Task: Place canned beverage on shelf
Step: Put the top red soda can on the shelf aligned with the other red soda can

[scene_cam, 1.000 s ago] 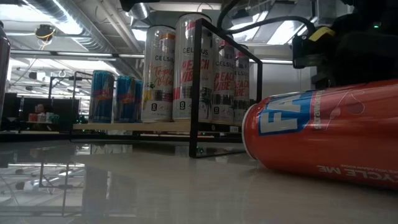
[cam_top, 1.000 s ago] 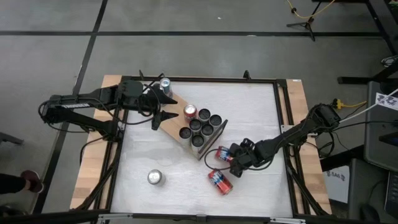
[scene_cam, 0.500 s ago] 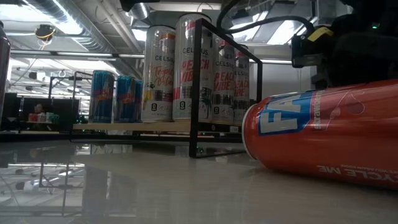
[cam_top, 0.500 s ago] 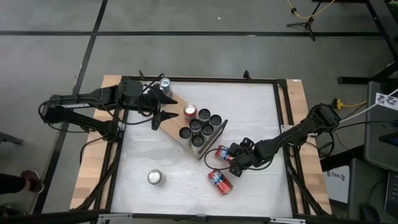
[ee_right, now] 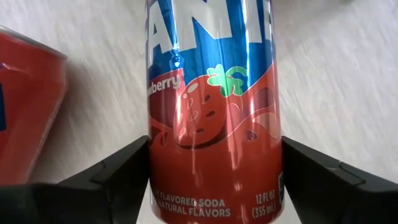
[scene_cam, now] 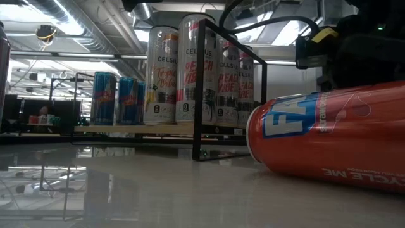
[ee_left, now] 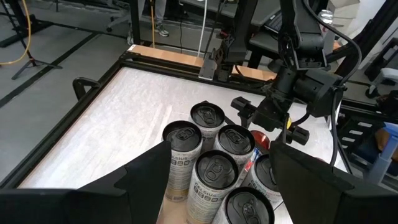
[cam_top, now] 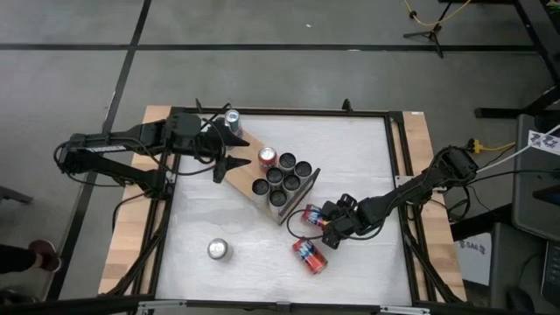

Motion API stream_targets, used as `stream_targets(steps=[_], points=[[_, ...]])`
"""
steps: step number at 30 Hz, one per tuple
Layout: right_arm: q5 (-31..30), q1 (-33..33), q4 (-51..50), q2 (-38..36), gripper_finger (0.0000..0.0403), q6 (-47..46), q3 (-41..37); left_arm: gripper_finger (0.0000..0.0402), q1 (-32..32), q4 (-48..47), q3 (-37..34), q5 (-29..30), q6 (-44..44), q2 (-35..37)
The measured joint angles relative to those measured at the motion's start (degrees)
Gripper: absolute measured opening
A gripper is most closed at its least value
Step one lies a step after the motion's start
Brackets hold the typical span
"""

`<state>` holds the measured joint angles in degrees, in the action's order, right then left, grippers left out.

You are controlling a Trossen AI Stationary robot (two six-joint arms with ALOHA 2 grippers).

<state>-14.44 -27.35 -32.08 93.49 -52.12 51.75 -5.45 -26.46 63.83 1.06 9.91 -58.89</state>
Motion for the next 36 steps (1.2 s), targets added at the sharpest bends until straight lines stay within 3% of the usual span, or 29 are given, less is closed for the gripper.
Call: stream_targets(steps=[27, 36], points=[[4.1, 0.1, 1.0, 0.1, 0.0317, 0.1, -0.1, 0.0266, 0.0, 0.0, 0.0, 0.0, 0.0, 0.0], [6.8, -0.1, 1.1, 0.2, 0.0392, 0.0, -0.3, 0.0266, 0.0, 0.0, 0.0, 0.0, 0.0, 0.0]])
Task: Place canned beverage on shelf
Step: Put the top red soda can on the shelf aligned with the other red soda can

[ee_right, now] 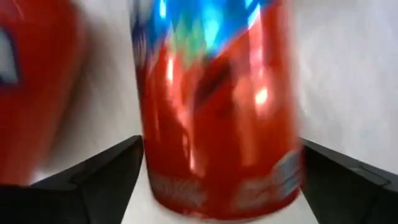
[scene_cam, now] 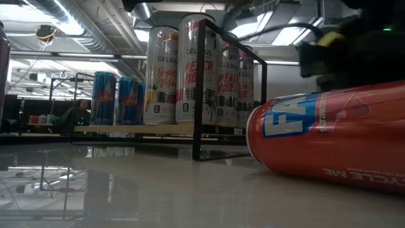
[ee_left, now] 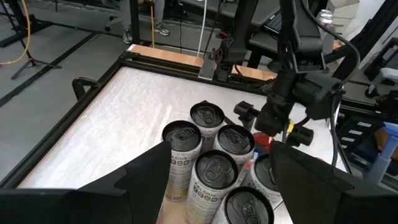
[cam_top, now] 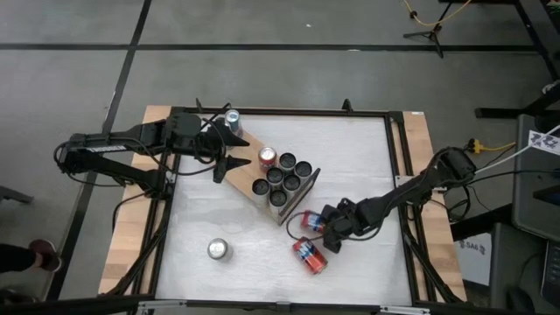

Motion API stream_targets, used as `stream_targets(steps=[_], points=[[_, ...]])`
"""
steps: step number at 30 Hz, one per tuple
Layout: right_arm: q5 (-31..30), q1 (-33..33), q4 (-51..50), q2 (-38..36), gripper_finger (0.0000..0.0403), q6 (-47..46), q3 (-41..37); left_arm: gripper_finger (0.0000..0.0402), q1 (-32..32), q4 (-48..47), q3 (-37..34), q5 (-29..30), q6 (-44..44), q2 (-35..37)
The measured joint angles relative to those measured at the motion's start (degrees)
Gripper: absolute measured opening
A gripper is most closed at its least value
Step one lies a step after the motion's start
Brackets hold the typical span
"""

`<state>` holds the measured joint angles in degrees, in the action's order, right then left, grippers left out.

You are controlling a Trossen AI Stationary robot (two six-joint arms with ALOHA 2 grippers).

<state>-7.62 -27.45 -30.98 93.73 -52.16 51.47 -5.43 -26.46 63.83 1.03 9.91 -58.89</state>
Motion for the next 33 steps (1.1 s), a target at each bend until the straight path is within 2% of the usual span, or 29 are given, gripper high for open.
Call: stream_targets(steps=[19, 27, 33], points=[[-5.9, 0.1, 1.7, 0.1, 0.0373, 0.2, 0.0, 0.0266, 0.0, 0.0, 0.0, 0.4, 0.0, 0.0], [-5.9, 0.1, 1.7, 0.0, 0.0308, 0.2, 0.1, 0.0266, 0.0, 0.0, 0.0, 0.4, 0.0, 0.0], [-5.2, 0.1, 1.0, -0.8, 0.0305, 0.2, 0.1, 0.0266, 0.0, 0.0, 0.0, 0.4, 0.0, 0.0]])
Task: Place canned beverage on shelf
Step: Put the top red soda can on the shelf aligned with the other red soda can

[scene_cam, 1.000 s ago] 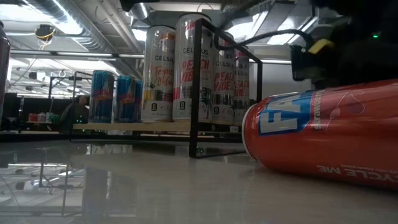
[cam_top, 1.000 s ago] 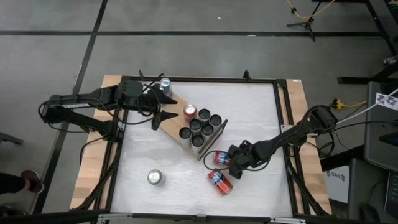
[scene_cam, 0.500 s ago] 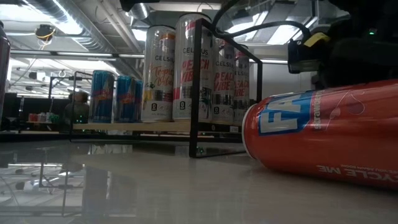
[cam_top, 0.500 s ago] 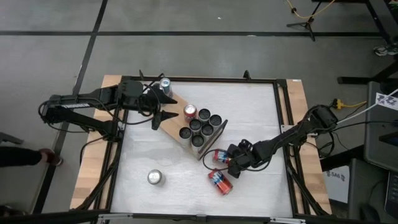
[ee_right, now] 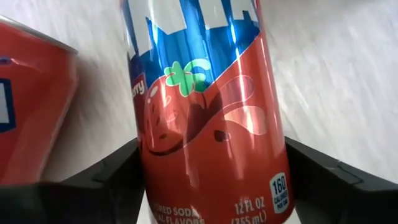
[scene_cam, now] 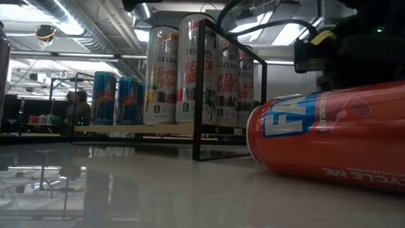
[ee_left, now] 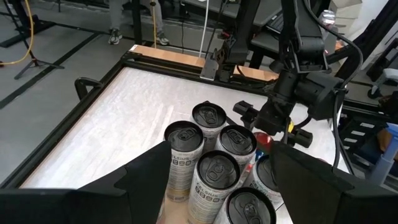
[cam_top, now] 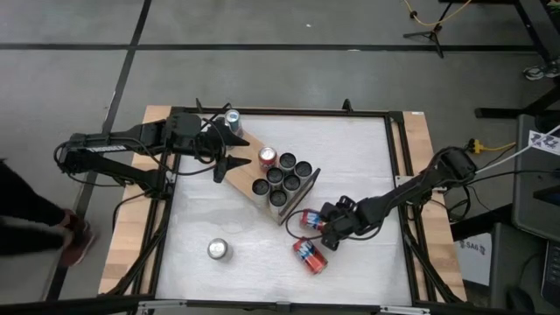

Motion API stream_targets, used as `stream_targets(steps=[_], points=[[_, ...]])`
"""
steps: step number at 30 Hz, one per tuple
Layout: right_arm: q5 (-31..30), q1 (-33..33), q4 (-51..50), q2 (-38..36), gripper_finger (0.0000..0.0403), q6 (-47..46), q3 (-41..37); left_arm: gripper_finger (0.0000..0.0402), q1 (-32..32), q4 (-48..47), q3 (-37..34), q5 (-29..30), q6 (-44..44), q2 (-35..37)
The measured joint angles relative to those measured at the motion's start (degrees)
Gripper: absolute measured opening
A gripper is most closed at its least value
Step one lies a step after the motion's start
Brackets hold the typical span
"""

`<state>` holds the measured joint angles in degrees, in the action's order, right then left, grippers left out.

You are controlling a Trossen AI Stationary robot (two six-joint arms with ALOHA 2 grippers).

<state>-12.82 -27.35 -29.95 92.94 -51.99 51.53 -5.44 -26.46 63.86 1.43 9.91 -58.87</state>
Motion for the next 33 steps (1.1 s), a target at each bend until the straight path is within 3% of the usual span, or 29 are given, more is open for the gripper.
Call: stream_targets(steps=[14, 24, 33], points=[[2.1, 0.0, -3.8, -12.0, 0.0306, 0.0, 0.0, 0.0266, 0.0, 0.0, 0.0, 0.0, 0.0, 0.0], [0.2, 0.0, -3.9, -22.4, 0.0305, 0.0, 0.0, 0.0266, 0.0, 0.2, 0.0, 0.0, 0.2, 0.0], [-3.3, 0.0, 6.9, -28.8, 0.0305, 7.9, 0.0, 0.0266, 0.0, 5.7, 0.0, -0.9, 0.1, -1.4]])
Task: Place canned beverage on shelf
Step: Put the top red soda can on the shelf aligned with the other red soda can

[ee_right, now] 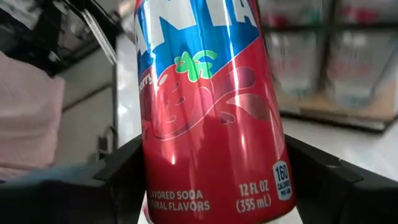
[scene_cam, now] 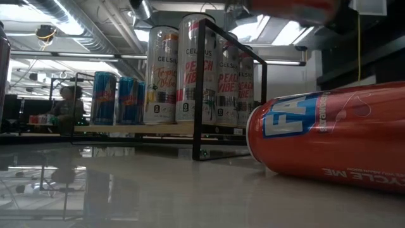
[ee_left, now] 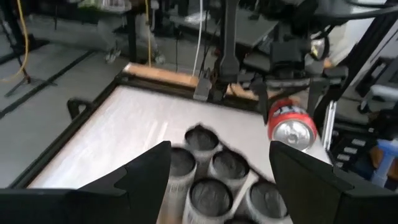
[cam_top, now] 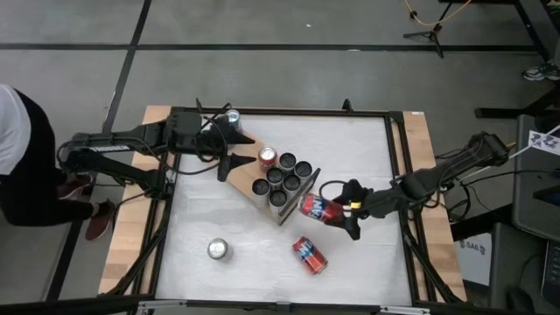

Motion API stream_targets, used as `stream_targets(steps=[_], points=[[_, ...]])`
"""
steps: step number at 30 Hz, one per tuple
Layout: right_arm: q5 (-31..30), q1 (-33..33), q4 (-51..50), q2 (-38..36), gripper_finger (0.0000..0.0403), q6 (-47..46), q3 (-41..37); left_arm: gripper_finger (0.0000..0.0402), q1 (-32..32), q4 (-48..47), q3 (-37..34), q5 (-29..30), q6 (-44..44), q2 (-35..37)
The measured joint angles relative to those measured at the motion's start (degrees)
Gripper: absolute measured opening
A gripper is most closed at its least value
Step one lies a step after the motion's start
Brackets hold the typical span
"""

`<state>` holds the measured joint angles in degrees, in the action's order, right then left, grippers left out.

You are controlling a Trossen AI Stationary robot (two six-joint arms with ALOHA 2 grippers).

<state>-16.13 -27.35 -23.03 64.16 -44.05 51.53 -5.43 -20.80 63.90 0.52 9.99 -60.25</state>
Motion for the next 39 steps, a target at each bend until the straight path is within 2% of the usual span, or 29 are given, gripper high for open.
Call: stream_targets(steps=[11, 17, 26, 39], points=[[-8.6, 0.0, 13.3, -0.3, 0.0307, 13.5, 0.0, 0.0266, 0.0, 8.3, 0.0, -0.2, 0.4, -6.4], [-13.0, 0.5, 19.6, -0.3, 0.0304, 21.0, 0.0, 0.0266, 0.6, 12.8, 0.0, -0.9, 4.1, -8.9], [-13.1, 5.5, 27.0, -0.3, 0.0304, 31.0, 0.0, 0.0266, 0.7, 19.3, 0.0, -9.2, 4.5, -9.2], [-9.8, 12.8, 35.6, -0.2, 0.0306, 39.5, 0.0, 0.0266, 0.6, 21.4, 0.0, -9.6, 4.5, -9.2]])
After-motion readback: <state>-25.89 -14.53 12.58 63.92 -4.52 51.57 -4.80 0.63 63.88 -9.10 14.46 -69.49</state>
